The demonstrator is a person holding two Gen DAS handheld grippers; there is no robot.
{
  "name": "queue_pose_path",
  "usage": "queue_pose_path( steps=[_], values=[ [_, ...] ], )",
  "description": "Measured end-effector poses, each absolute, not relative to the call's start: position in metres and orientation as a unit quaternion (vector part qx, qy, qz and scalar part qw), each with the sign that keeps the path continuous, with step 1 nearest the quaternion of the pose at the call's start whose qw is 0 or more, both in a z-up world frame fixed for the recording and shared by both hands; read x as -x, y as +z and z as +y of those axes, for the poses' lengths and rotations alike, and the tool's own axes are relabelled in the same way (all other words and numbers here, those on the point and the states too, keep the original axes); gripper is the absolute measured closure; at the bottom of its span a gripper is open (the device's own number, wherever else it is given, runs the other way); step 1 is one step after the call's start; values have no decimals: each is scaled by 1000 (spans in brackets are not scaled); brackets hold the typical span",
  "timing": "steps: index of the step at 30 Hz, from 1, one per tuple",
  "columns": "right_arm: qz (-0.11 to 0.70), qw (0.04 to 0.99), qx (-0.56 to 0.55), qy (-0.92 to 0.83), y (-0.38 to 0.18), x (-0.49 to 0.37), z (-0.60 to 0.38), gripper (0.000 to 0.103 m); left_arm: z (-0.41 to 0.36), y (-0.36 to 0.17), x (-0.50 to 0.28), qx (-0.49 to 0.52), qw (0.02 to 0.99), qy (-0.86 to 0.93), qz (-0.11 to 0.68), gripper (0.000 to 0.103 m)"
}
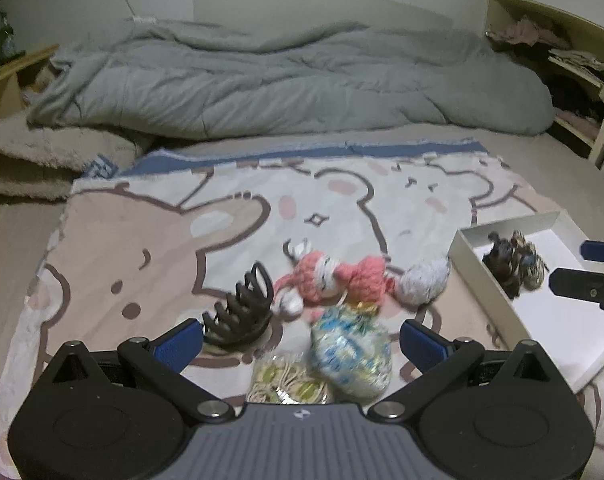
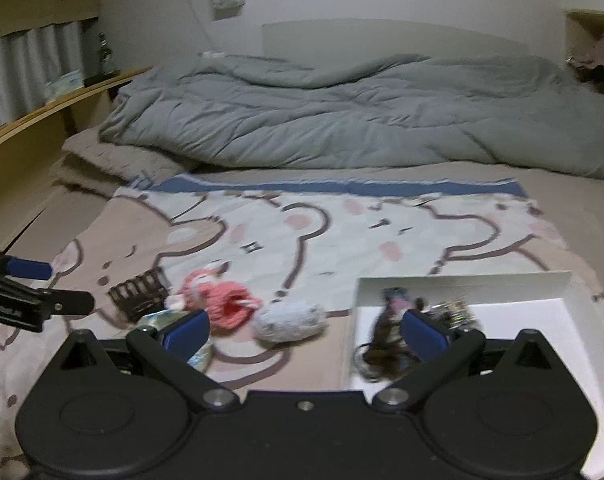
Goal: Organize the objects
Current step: 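Grasp the bag of beaded cord with left tool while right tool grasps gold packet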
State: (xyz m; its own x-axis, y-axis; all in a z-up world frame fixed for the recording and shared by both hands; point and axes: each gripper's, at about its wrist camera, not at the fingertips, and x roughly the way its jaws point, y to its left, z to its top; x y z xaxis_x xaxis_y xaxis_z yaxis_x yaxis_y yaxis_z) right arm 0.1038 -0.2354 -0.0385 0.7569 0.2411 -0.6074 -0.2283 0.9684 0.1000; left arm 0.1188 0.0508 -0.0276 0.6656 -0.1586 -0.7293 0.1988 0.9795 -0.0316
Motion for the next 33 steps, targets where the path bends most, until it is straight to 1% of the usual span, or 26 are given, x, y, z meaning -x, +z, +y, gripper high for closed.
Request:
queue_pose_path(
  steps=[6, 11, 14, 19, 21, 26, 28, 29, 30, 33],
  values=[
    [347, 925, 12, 154, -58, -109, -206, 0, 72, -54, -130, -26, 890, -119, 439, 0],
    [366, 909, 20, 199, -74, -114, -188, 0, 76, -74, -140, -26, 871, -145, 468, 3],
    [381, 889, 32, 253, -85, -115, -174, 0, 73, -85, -144, -33, 859, -172, 481, 4],
    [396, 844, 85, 353, -104, -113, -146, 2, 66, -101, -152, -58, 842, -180, 506, 6],
    [408, 827, 90, 377, -112, -113, -136, 7, 65, -106, -155, -59, 837, -181, 513, 8],
    [427, 792, 122, 419, -130, -107, -113, 10, 64, -119, -164, -60, 824, -186, 532, 10],
    [434, 782, 134, 427, -136, -104, -106, 15, 64, -126, -167, -64, 819, -184, 540, 11],
    [438, 778, 139, 429, -138, -103, -103, 22, 64, -128, -169, -64, 817, -183, 544, 14],
    [441, 774, 145, 431, -140, -102, -100, 25, 65, -131, -171, -62, 815, -182, 547, 15],
    [439, 769, 155, 438, -142, -101, -93, 26, 64, -137, -176, -55, 810, -183, 554, 17]
  ],
)
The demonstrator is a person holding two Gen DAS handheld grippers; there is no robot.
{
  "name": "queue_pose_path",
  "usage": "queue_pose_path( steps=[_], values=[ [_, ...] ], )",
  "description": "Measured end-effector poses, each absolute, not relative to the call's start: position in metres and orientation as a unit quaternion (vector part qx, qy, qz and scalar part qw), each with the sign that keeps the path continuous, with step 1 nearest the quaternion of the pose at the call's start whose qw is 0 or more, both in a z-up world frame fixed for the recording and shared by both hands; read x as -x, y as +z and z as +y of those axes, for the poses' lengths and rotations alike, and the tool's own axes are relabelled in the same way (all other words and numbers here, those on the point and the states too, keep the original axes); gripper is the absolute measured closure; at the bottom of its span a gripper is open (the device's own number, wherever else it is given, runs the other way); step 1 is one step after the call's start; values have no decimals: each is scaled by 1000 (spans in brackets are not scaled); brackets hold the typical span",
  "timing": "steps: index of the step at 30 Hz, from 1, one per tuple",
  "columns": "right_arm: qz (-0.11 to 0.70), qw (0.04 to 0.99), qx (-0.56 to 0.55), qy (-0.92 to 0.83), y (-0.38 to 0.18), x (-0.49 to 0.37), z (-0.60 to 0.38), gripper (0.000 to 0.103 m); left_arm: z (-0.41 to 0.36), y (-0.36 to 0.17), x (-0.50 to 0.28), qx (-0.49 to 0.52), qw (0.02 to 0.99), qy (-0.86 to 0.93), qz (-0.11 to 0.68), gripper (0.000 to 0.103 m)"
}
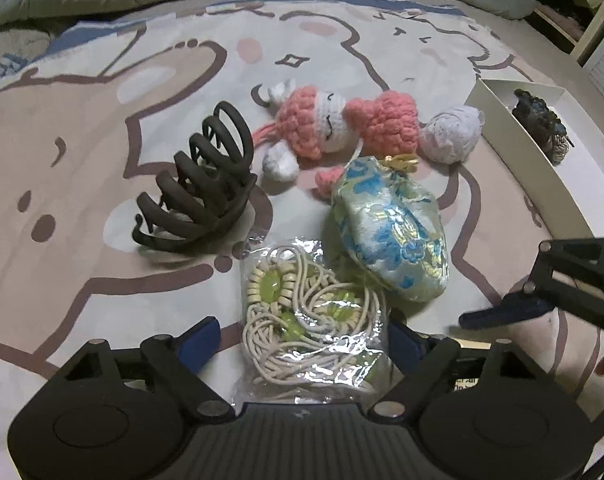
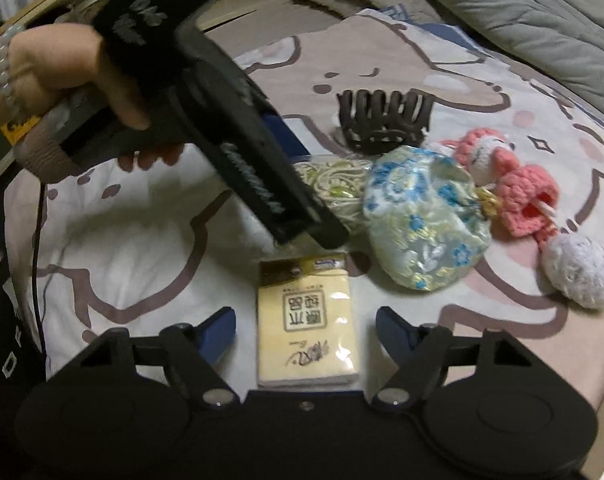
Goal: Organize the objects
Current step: 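Grasp the bag of beaded cord with left tool while right tool grasps gold packet, then carry beaded cord bag with left tool and gold packet with right tool into box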
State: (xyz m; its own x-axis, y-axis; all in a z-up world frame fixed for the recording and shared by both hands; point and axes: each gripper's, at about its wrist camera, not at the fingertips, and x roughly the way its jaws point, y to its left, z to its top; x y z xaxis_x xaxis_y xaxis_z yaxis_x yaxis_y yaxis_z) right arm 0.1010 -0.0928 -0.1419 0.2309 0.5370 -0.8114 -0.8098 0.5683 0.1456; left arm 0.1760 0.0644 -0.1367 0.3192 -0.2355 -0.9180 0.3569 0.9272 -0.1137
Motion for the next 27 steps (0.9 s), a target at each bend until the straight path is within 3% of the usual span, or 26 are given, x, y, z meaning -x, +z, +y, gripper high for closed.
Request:
queue_pose_path(
  steps=[8, 11, 13, 14, 17, 27],
  values=[
    [441, 760, 189, 438, -149, -101, -79, 50, 57, -143, -183, -55, 807, -180, 560, 25],
    [441, 758, 195, 439, -149, -102, -79, 50, 53, -145, -184, -69, 805, -175, 563, 25],
    [442, 758, 198, 438, -148, -101, -79, 51, 51, -144, -184, -75, 806, -172, 561, 31],
    [441, 758, 200, 436, -148, -101, -78, 51, 52, -142, -184, -70, 808, -170, 560, 39],
    [445, 757, 203, 433, -145, -100, -79, 51, 60, -135, -185, -48, 814, -161, 556, 44],
    [428, 791, 168, 404, -111, -104, -99, 51, 78, -106, -170, -16, 834, -137, 534, 47]
  ],
)
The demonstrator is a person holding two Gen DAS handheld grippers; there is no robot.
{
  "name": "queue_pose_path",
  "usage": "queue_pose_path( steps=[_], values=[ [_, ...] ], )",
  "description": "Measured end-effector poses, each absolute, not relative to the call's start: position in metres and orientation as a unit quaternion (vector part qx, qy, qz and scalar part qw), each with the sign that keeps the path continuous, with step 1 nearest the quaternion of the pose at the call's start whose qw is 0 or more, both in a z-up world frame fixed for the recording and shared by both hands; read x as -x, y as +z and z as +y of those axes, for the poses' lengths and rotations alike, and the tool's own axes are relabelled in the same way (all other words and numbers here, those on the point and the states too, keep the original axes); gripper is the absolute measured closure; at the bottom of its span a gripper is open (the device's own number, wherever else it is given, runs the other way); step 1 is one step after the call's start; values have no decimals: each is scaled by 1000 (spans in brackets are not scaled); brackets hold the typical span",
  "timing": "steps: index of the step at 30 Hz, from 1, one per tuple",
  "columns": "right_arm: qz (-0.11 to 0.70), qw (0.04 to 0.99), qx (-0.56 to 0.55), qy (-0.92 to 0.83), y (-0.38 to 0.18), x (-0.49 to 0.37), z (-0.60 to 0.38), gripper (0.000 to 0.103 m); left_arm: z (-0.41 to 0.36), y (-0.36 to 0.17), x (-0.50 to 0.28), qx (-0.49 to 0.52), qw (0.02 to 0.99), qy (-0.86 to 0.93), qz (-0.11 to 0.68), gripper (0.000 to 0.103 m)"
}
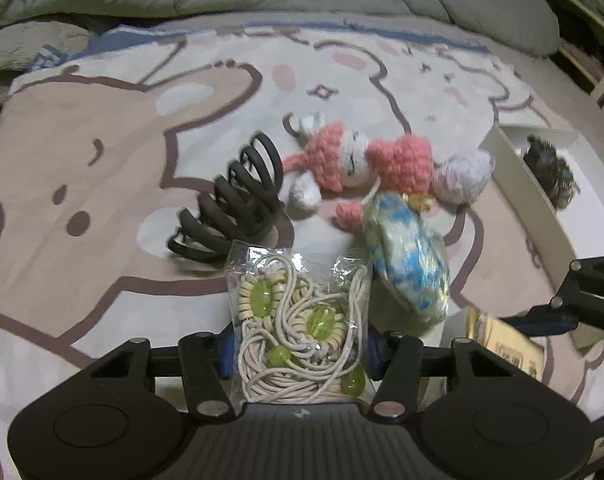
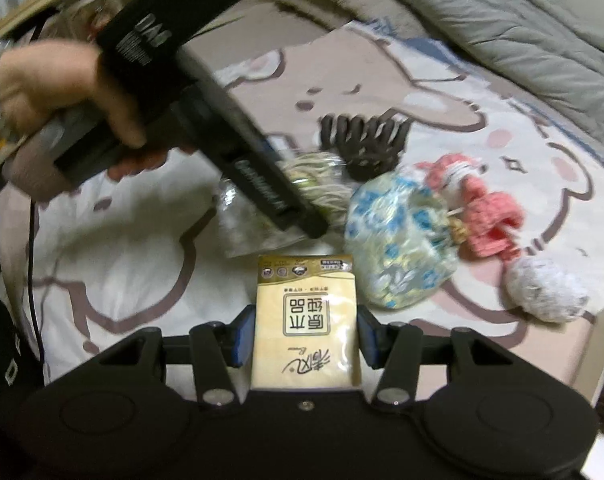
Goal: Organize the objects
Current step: 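Carry beaded cord bag with left tool and gold packet with right tool into box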
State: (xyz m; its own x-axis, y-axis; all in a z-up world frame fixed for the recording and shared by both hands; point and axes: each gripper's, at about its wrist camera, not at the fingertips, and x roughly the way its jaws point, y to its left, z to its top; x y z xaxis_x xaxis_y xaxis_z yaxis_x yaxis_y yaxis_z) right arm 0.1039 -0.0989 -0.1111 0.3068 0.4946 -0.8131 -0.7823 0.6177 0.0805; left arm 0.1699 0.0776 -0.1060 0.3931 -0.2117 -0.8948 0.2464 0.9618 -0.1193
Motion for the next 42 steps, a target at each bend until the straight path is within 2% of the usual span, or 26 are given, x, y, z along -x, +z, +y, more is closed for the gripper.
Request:
queue_pose_path(
  steps=[21, 42],
  values=[
    [371, 889, 61, 264, -42, -115, -166, 51, 69, -17, -130, 53, 903, -92, 416, 47],
    [329, 927, -16, 181, -2, -112, -242, 51, -3, 22, -113, 53, 926, -125, 352, 47]
  ],
)
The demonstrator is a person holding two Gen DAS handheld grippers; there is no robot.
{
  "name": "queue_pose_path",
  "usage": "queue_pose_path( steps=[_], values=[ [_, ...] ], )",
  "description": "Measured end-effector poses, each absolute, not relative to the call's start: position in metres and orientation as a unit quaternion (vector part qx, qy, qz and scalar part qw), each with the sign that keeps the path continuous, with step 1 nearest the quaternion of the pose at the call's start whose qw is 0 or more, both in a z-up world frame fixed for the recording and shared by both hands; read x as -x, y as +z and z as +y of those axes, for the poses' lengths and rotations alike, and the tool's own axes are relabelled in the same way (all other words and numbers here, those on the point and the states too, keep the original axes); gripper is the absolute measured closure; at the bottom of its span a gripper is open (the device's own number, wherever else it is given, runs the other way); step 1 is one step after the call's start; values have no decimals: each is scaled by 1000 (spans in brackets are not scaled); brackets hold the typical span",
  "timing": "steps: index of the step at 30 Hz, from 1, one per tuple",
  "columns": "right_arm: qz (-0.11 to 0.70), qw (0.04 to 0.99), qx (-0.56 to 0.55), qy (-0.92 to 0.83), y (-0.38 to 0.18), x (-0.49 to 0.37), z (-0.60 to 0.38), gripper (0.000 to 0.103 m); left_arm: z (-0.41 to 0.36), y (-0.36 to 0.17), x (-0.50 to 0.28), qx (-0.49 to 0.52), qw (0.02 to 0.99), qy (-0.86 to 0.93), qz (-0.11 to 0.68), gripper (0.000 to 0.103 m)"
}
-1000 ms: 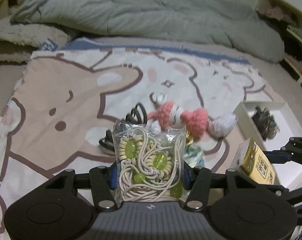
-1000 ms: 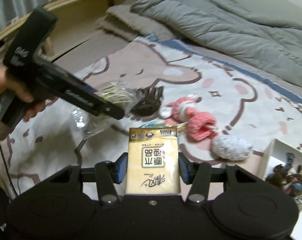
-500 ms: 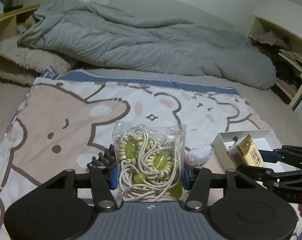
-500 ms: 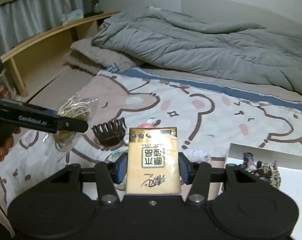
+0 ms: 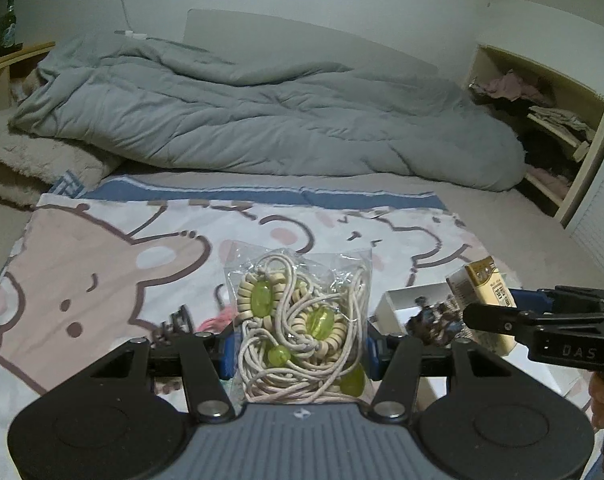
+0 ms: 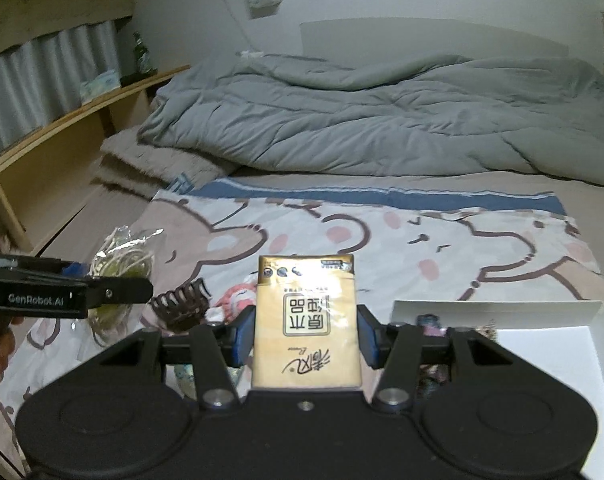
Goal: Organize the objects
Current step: 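Carry beaded cord bag with left tool and gold packet with right tool into box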
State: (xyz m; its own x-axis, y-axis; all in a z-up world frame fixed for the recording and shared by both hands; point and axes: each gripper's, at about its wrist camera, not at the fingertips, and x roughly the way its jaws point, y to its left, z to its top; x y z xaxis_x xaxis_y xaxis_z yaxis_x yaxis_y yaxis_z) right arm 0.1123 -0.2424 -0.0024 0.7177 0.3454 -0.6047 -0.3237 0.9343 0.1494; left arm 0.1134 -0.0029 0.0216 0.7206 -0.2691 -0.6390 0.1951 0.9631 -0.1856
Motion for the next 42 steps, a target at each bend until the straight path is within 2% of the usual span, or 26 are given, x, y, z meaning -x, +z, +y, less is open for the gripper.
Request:
queue_pose_path(
  steps=[21, 42],
  values=[
    [339, 935, -40, 97, -10, -96, -341, 51, -120, -4, -124, 99, 893, -202, 389, 47],
    [418, 904, -47, 75, -63, -93, -385, 51, -180, -74, -127, 188, 840, -179, 477, 47]
  ],
)
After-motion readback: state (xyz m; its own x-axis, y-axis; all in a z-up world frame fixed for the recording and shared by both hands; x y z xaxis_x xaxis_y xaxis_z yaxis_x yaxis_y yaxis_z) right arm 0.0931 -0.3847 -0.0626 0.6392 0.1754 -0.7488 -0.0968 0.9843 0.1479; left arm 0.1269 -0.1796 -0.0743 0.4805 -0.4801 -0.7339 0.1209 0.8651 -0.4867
